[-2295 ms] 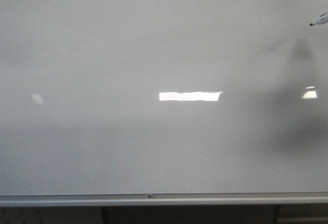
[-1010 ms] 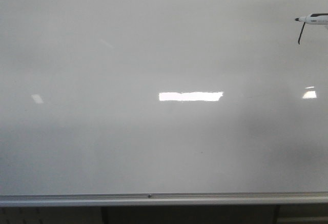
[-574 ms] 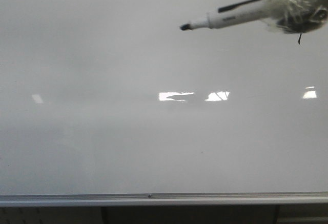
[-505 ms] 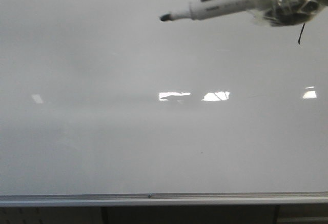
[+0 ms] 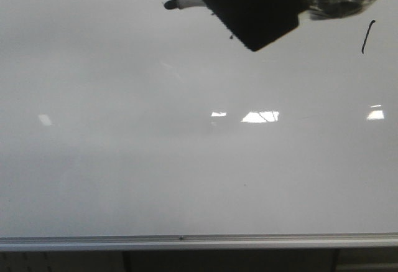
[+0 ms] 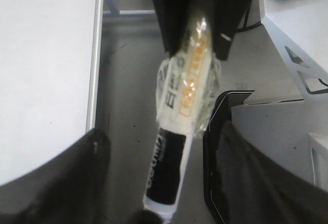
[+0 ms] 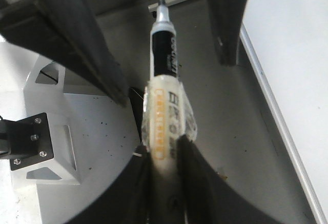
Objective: Write number 1 on whiteboard
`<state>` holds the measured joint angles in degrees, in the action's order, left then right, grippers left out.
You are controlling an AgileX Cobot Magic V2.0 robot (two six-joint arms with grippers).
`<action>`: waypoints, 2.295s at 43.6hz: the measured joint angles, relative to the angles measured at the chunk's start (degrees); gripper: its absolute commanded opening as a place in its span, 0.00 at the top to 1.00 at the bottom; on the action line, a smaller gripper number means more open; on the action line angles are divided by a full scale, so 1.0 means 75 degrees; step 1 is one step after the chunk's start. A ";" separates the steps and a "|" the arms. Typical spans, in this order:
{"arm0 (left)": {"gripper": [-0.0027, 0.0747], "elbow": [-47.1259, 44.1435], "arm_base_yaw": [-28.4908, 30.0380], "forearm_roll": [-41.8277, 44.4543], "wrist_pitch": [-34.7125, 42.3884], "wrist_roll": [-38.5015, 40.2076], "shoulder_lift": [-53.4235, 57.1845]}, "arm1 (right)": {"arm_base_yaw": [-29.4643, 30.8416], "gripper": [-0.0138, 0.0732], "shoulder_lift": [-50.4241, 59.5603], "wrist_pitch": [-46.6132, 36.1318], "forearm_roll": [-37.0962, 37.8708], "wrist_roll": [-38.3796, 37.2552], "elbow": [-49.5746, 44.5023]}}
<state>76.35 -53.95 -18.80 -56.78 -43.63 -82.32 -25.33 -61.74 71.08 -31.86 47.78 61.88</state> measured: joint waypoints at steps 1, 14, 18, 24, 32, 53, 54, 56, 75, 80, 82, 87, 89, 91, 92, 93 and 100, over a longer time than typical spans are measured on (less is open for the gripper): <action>0.60 0.0015 0.0000 0.0000 0.0031 0.0000 0.0002 | 0.0000 0.88 0.0000 0.0000 0.0000 0.0000 0.0000; 0.89 0.0026 -0.0005 -0.0062 -0.0037 -0.0125 0.0002 | -0.0002 0.87 0.0000 -0.0030 0.0000 0.0054 0.0000; 0.94 0.0026 -0.0035 -0.0062 -0.0118 -0.0221 0.0002 | -0.0002 0.78 0.0000 -0.0014 0.0000 0.0094 0.0000; 0.99 0.0026 -0.0047 -0.0062 -0.0151 -0.0263 0.0002 | -0.0016 0.46 0.0000 0.0001 0.0000 0.0086 0.0000; 0.99 0.0031 0.0050 0.0353 -0.0082 0.0286 0.0002 | 0.0003 0.23 0.0017 -0.0058 0.0098 -0.0030 0.0000; 0.99 -0.1006 0.2624 0.4428 0.0127 0.5888 0.1209 | 0.1747 0.24 0.0640 -0.0696 0.1593 -0.1665 0.0000; 0.99 -0.1134 0.2877 0.4566 0.0297 0.6054 0.1282 | 0.1747 0.24 0.0640 -0.0739 0.1593 -0.1677 0.0000; 0.99 -0.1438 0.3271 0.4696 0.0615 0.6382 0.1422 | 0.1767 0.24 0.0640 -0.0796 0.1593 -0.1677 0.0000; 0.99 -0.3208 0.6513 0.3407 0.5373 0.7273 0.0647 | 0.1767 0.24 0.0640 -0.0828 0.1593 -0.1677 0.0000; 0.99 -0.3208 0.6676 0.3231 0.6024 0.7279 0.0108 | 0.1767 0.24 0.0640 -0.0828 0.1593 -0.1677 0.0000; 0.99 -0.3225 0.6676 0.3219 0.6204 0.7279 -0.0066 | 0.1767 0.24 0.0640 -0.0828 0.1593 -0.1677 0.0000; 0.98 -0.3225 0.6690 0.3189 0.6655 0.7279 -0.0525 | 0.1767 0.24 0.0640 -0.0828 0.1593 -0.1677 0.0000; 0.94 -0.3225 0.6690 0.3189 0.6803 0.7279 -0.0624 | 0.1767 0.24 0.0640 -0.0828 0.1593 -0.1677 0.0000; 0.90 -0.3225 0.6690 0.3189 0.6918 0.7279 -0.0703 | 0.1767 0.24 0.0640 -0.0828 0.1593 -0.1677 0.0000; 0.86 -0.3225 0.6690 0.3189 0.6973 0.7279 -0.0770 | 0.1767 0.24 0.0640 -0.0828 0.1593 -0.1677 0.0000; 0.83 -0.3225 0.6690 0.3189 0.7009 0.7279 -0.0808 | 0.1767 0.24 0.0640 -0.0828 0.1593 -0.1677 0.0000; 0.55 -0.3225 0.6690 0.3189 0.7023 0.7279 -0.1071 | 0.1767 0.24 0.0640 -0.0828 0.1564 -0.1677 0.0000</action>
<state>52.16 -3.78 5.12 -4.10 10.96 -90.35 -12.08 -56.94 64.87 -20.13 35.20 61.88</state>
